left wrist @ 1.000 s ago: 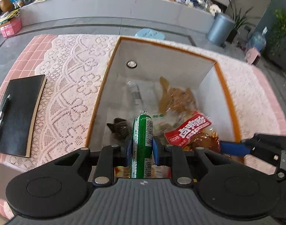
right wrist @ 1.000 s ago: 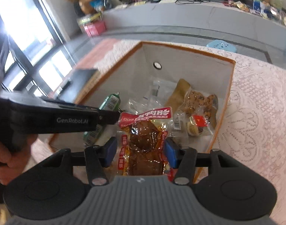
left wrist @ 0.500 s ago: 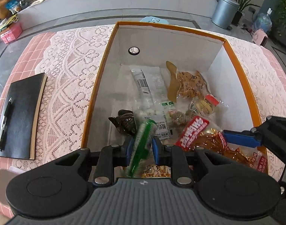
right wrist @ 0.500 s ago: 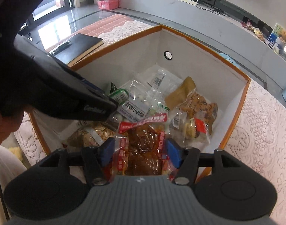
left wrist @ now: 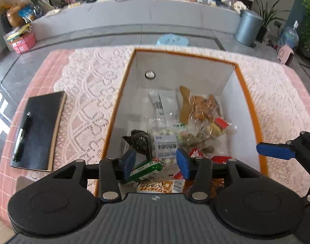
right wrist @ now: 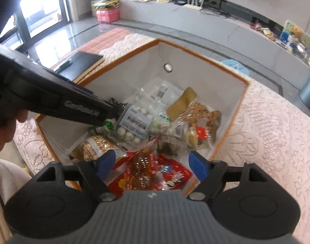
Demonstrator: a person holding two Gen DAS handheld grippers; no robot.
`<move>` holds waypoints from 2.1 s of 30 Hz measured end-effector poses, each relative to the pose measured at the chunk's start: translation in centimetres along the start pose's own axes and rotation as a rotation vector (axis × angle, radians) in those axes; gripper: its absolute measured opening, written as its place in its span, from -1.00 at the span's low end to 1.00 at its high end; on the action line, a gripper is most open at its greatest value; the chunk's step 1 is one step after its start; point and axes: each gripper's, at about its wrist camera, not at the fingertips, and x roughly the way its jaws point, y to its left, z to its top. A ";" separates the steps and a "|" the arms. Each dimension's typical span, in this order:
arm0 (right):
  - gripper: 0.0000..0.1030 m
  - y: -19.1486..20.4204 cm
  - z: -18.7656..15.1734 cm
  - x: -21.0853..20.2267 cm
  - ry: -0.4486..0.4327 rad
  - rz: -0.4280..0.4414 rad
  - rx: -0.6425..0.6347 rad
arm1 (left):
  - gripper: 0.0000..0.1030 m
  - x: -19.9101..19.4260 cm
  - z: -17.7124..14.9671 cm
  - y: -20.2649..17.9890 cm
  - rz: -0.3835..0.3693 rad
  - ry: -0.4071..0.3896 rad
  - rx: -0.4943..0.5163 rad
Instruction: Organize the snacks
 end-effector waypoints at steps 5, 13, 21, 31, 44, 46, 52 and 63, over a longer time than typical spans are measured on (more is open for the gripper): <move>0.53 -1.5 -0.5 -3.2 -0.065 -0.028 0.072 | 0.10 -3.9 -0.2 -1.5 -0.004 -0.103 0.001; 0.66 -3.9 -2.3 -11.1 -0.270 -0.146 0.186 | 0.27 -11.2 -1.7 -4.7 -0.002 -0.335 0.025; 0.78 -4.9 -5.9 -18.9 -0.472 -0.219 0.281 | 0.44 -15.2 -5.0 -6.7 -0.003 -0.490 -0.001; 0.93 -3.6 -11.3 -22.4 -0.571 -0.228 0.327 | 0.69 -15.6 -9.5 -8.9 0.111 -0.571 0.048; 0.93 -3.1 -15.4 -19.1 -0.514 -0.219 0.300 | 0.71 -12.0 -12.7 -8.8 0.093 -0.464 -0.004; 0.93 -3.1 -15.3 -18.2 -0.486 -0.222 0.301 | 0.71 -11.4 -12.8 -8.9 0.085 -0.447 -0.003; 0.93 -2.7 -15.4 -16.7 -0.442 -0.232 0.279 | 0.71 -10.2 -13.1 -9.3 0.066 -0.410 0.015; 0.93 -2.9 -15.8 -15.6 -0.403 -0.245 0.292 | 0.71 -10.0 -13.3 -9.7 0.059 -0.379 0.026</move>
